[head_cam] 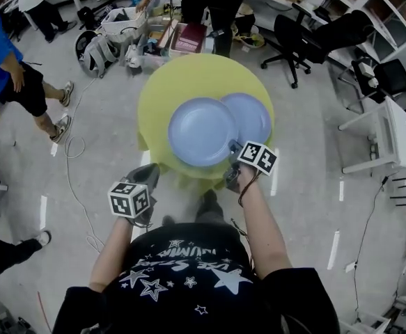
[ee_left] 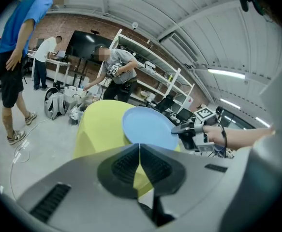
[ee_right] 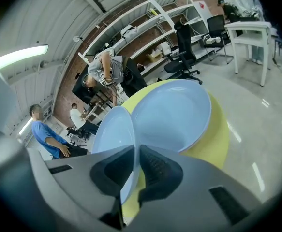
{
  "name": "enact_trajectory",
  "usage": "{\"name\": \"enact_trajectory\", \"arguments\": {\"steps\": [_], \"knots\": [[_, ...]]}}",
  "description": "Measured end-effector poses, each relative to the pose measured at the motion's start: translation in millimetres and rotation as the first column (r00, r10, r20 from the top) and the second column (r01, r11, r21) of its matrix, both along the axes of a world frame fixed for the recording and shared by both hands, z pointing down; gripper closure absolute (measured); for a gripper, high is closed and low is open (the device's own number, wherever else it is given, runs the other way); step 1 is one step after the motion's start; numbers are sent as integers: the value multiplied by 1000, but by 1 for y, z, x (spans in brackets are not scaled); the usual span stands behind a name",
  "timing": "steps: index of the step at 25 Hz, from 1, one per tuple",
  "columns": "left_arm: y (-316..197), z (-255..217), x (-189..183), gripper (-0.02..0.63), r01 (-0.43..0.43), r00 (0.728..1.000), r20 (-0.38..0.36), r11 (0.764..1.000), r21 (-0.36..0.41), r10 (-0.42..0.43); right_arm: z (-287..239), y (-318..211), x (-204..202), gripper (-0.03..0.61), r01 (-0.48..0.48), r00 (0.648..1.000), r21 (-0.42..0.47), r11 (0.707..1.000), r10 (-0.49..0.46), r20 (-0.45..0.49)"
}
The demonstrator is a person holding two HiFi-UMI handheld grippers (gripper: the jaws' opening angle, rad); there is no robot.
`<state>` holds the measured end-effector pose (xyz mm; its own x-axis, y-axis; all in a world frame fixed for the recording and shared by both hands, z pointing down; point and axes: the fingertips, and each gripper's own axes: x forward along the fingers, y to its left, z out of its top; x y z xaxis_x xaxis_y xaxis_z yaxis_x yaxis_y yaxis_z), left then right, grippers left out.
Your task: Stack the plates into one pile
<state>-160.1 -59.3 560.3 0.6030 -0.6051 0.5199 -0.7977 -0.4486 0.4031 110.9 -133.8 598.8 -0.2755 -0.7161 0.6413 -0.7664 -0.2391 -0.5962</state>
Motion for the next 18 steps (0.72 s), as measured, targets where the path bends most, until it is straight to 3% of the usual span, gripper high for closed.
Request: {"name": "enact_trajectory", "arguments": {"steps": [18], "knots": [[-55,-8,97,594,-68,998,16,998,10,68,-3,-37,118,535,-90,995,-7,996,90,43]]}}
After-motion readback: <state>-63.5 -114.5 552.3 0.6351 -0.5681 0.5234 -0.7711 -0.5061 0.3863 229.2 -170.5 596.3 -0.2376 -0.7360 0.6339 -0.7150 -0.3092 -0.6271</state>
